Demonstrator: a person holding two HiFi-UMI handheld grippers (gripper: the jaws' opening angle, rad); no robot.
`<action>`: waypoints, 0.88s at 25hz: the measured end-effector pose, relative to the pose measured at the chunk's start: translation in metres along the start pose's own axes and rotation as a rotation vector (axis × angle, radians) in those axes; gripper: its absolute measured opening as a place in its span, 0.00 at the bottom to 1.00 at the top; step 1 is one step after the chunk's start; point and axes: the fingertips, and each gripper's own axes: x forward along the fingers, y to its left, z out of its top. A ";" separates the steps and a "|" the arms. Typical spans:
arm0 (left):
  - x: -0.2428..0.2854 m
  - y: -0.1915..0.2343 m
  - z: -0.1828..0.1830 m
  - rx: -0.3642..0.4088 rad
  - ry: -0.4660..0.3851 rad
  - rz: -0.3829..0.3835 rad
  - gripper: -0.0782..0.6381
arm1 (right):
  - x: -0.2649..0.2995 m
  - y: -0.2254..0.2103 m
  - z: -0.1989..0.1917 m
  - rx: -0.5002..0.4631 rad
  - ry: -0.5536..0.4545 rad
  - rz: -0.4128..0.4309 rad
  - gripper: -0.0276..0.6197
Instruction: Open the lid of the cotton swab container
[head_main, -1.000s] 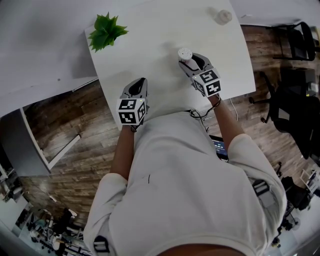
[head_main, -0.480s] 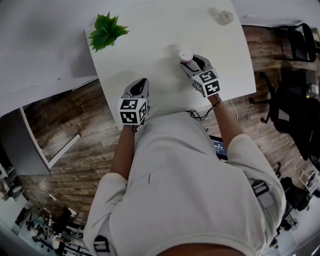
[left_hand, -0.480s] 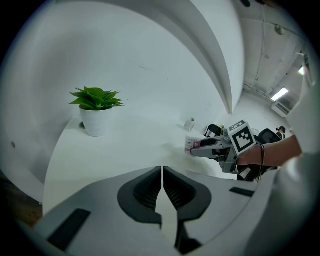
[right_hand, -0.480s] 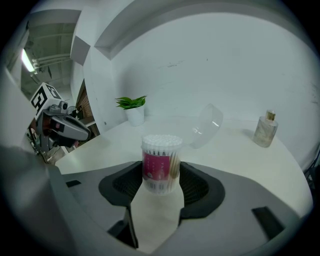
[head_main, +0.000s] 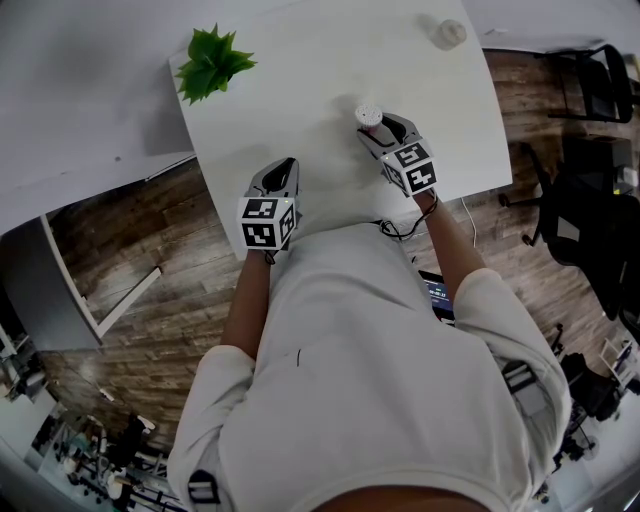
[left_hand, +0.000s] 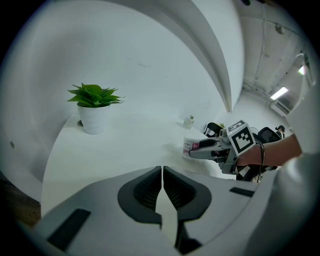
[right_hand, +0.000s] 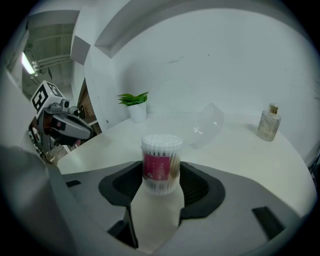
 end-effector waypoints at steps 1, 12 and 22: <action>0.000 -0.001 0.000 0.001 0.001 -0.001 0.15 | 0.000 0.000 0.000 -0.003 0.001 -0.001 0.39; 0.002 -0.006 -0.006 0.003 0.016 -0.014 0.15 | -0.002 0.008 -0.013 0.000 0.033 -0.002 0.40; 0.002 -0.015 -0.016 -0.004 0.069 -0.023 0.15 | -0.013 0.023 -0.021 0.056 0.047 0.004 0.46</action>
